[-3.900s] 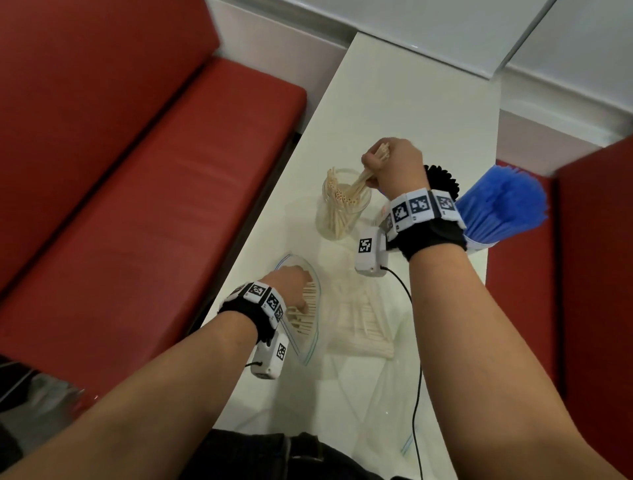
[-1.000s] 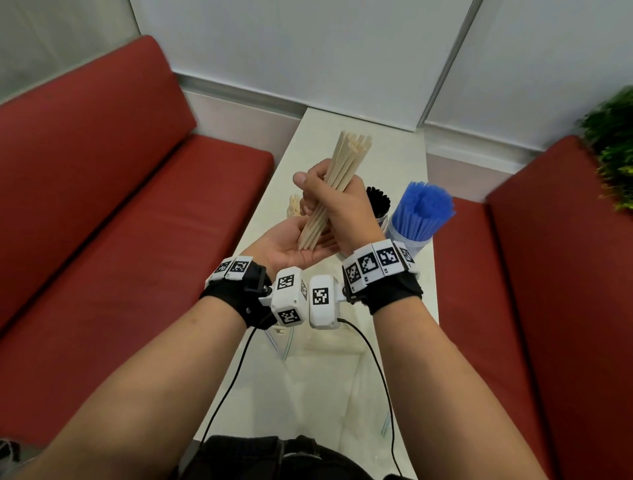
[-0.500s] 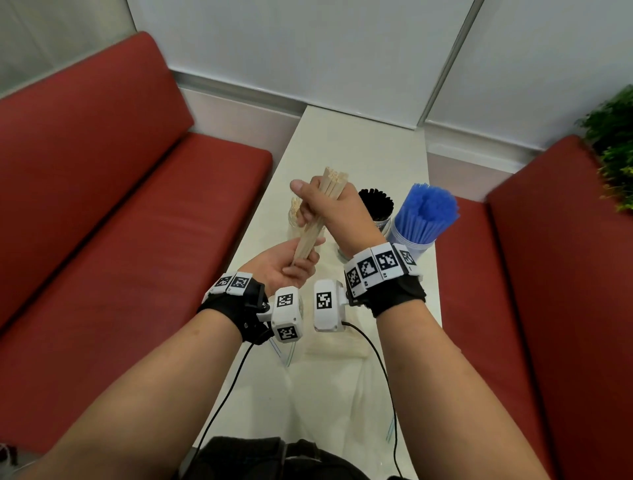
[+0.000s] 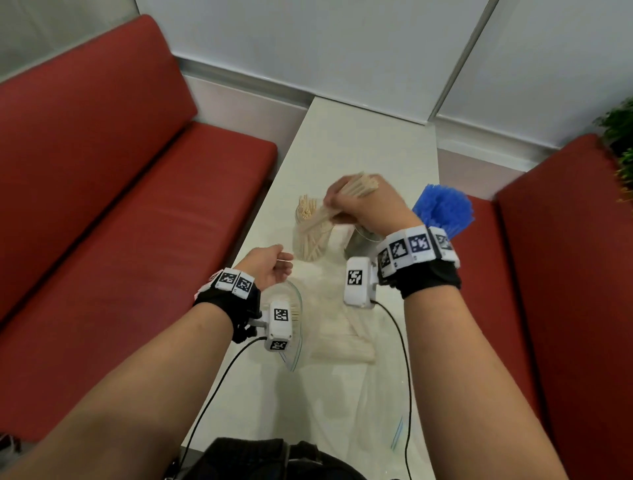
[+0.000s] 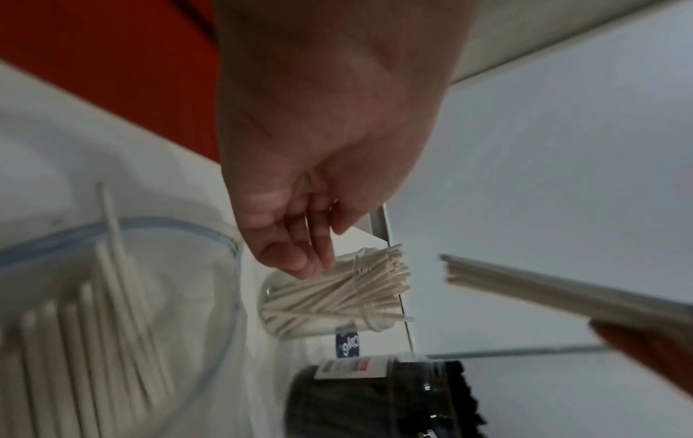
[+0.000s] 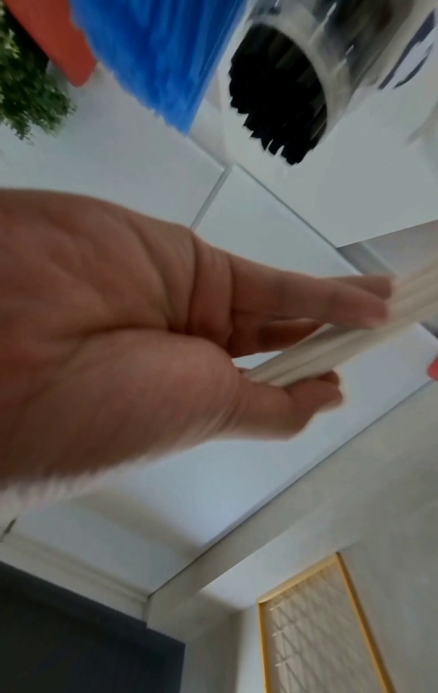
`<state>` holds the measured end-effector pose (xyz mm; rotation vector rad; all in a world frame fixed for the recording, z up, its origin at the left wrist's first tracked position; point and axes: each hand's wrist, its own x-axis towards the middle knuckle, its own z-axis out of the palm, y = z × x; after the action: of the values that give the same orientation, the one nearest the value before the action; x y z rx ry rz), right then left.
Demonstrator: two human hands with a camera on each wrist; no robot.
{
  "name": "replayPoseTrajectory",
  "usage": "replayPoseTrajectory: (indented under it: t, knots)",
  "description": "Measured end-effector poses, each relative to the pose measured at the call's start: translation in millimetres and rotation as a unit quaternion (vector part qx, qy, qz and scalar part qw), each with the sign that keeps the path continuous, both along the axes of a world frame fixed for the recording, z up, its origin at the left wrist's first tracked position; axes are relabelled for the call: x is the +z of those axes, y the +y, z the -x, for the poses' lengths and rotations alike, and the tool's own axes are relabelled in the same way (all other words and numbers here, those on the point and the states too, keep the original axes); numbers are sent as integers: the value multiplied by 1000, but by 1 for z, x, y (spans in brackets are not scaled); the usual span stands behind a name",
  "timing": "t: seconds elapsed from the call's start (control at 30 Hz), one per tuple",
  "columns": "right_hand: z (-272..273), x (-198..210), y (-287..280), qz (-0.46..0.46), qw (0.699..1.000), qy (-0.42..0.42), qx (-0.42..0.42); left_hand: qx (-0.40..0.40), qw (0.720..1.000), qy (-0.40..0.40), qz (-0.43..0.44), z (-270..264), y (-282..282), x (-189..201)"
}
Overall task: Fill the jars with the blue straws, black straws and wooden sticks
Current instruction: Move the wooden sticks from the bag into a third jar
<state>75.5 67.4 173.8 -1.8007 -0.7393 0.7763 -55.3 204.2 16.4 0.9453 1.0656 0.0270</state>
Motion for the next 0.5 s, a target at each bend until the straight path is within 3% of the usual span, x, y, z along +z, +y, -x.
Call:
replayPoseTrajectory:
  t: [0.1,0.17,0.23,0.33,0.4,0.5]
  knots:
    - [-23,15,6,-44,991,-88,-86,-67,985,90,-132,1,12,-13]
    - [-34,14,16,-30,983,-132,-124,-161,954,156,-197,2,15,-21]
    - [-42,5,29,6,980,-154,-128,-291,888,214,-284,1,13,-26]
    - [-49,-16,48,70,977,-170,-106,-455,755,240,-406,1,8,-26]
    - [-52,-34,59,114,974,-177,-85,-513,713,215,-426,-1,6,-30]
    - [-55,-61,72,160,971,-167,-60,-572,694,180,-400,-2,-1,-40]
